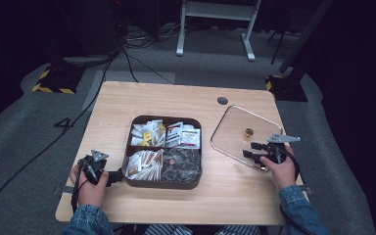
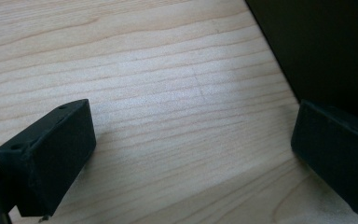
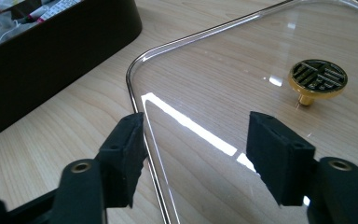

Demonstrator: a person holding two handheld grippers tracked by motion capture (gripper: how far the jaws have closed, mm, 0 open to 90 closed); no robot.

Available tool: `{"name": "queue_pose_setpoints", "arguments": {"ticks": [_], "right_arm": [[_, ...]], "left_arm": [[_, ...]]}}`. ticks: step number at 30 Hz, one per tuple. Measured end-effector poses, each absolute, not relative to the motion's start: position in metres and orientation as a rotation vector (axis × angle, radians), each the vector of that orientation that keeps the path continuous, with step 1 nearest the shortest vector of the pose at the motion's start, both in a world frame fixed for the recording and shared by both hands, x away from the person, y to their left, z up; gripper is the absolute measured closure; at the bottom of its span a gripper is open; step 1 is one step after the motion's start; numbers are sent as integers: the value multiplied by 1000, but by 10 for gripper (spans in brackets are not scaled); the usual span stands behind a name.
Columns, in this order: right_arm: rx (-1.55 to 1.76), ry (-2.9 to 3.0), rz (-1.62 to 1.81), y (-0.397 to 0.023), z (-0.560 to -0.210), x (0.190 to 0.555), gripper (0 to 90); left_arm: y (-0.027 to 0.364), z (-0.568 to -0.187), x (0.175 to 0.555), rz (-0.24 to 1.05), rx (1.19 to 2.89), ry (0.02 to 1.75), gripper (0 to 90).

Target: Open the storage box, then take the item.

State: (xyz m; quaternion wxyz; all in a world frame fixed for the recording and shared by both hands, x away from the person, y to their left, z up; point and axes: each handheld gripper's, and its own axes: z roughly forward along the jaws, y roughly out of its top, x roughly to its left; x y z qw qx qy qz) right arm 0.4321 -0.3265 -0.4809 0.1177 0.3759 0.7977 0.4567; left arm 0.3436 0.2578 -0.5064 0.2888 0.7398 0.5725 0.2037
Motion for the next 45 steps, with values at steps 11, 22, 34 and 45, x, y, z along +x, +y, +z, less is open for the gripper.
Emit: {"name": "queue_pose_setpoints", "arguments": {"ticks": [11, 22, 34, 45], "right_arm": [[929, 2382, 1393, -289, -456, 427, 327], [775, 2483, 1425, -238, -430, 430, 335], [507, 2683, 1403, -148, -409, 417, 505], [380, 2814, 1303, -73, -411, 410, 540]], "left_arm": [[258, -506, 344, 542, 1975, 1527, 0], [258, -506, 343, 551, 1979, 1526, 3], [259, -506, 333, 561, 1963, 1513, 64], [271, -502, 318, 567, 1932, 1529, 160]]}}
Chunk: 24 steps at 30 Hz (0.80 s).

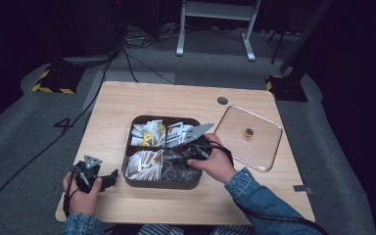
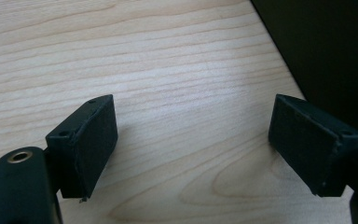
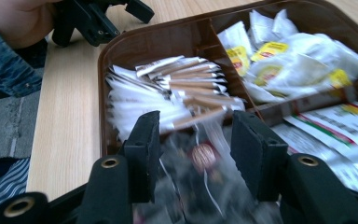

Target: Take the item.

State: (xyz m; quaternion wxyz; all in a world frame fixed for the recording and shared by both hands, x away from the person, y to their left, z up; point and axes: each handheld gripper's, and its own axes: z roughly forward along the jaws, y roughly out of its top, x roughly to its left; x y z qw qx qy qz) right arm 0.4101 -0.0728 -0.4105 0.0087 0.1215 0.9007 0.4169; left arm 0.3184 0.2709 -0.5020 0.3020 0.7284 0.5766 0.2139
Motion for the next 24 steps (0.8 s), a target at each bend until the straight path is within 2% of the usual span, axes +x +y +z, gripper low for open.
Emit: {"name": "queue_pose_setpoints", "arguments": {"ticks": [11, 13, 21, 24], "right_arm": [[388, 2864, 1301, -21, -420, 414, 564], [373, 2848, 1311, -10, -421, 415, 535], [467, 2917, 1245, 12, -430, 417, 546], [477, 2926, 1226, 22, -435, 417, 523]], "left_arm": [[271, -499, 318, 603, 1954, 1510, 160], [271, -500, 320, 600, 1958, 1508, 160], [271, -501, 325, 594, 1957, 1509, 160], [270, -502, 326, 589, 1968, 1506, 160]]}}
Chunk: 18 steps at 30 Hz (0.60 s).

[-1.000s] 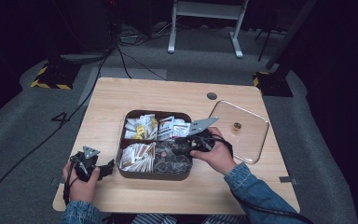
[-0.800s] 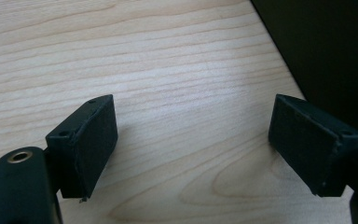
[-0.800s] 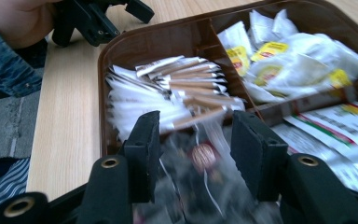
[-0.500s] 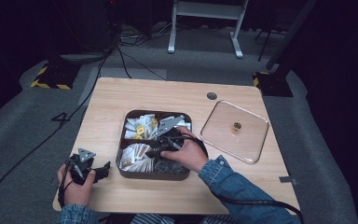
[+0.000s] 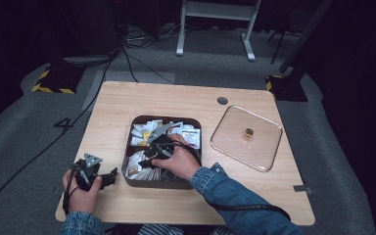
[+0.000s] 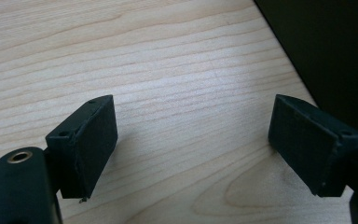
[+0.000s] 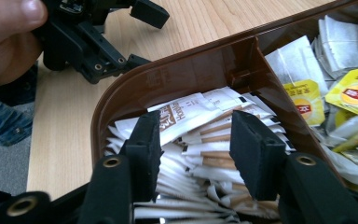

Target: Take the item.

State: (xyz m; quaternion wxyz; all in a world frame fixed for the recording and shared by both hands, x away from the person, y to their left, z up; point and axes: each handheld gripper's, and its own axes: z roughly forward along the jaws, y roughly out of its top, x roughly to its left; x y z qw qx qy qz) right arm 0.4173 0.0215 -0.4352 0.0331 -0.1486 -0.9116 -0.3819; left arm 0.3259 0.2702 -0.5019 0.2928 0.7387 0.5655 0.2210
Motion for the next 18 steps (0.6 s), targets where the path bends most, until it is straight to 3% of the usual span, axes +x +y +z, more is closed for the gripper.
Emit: {"name": "queue_pose_setpoints", "arguments": {"ticks": [13, 18], "right_arm": [[-480, -2803, -1109, 38, -446, 416, 498], [-438, -2828, -1121, 46, -446, 412, 561]], "left_arm": [[270, -504, 328, 567, 1959, 1503, 156], [270, -505, 328, 573, 1957, 1498, 154]]}}
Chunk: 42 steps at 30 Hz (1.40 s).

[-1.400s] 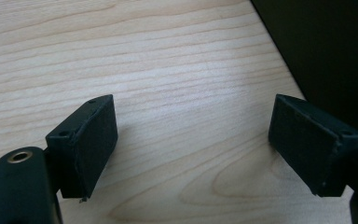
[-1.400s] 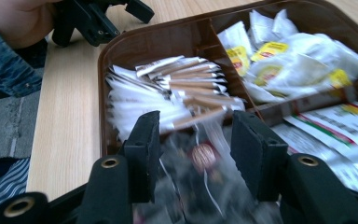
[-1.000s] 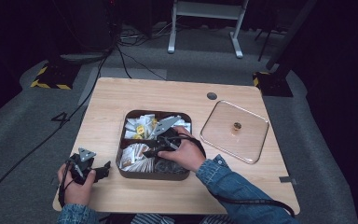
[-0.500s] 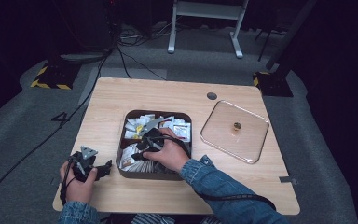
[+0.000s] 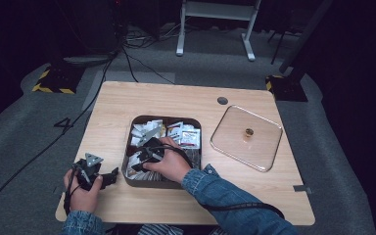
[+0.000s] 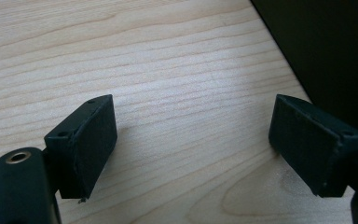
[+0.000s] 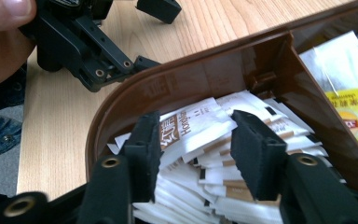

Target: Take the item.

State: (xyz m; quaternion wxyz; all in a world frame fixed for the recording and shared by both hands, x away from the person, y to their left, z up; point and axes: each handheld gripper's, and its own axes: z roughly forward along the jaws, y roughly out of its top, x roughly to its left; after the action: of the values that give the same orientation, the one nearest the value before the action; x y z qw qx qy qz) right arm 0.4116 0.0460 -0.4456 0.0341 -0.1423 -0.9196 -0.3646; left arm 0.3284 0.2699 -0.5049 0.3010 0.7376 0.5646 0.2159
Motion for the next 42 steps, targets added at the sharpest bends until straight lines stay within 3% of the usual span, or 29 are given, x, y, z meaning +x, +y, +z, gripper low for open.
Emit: {"name": "queue_pose_setpoints", "arguments": {"ticks": [12, 15, 17, 19, 42], "right_arm": [[-392, -2836, -1078, 57, -451, 405, 635], [-387, -2845, -1072, 58, -452, 404, 693], [-358, -2855, -1066, 59, -452, 402, 839], [-347, -2864, -1058, 59, -452, 401, 865], [-332, -2836, -1284, 28, -407, 399, 881]], "left_arm": [[270, -505, 329, 575, 1959, 1497, 154], [270, -505, 329, 575, 1959, 1496, 154], [270, -505, 329, 575, 1959, 1496, 154], [270, -505, 329, 574, 1959, 1496, 153], [270, -505, 331, 563, 1959, 1492, 129]]}}
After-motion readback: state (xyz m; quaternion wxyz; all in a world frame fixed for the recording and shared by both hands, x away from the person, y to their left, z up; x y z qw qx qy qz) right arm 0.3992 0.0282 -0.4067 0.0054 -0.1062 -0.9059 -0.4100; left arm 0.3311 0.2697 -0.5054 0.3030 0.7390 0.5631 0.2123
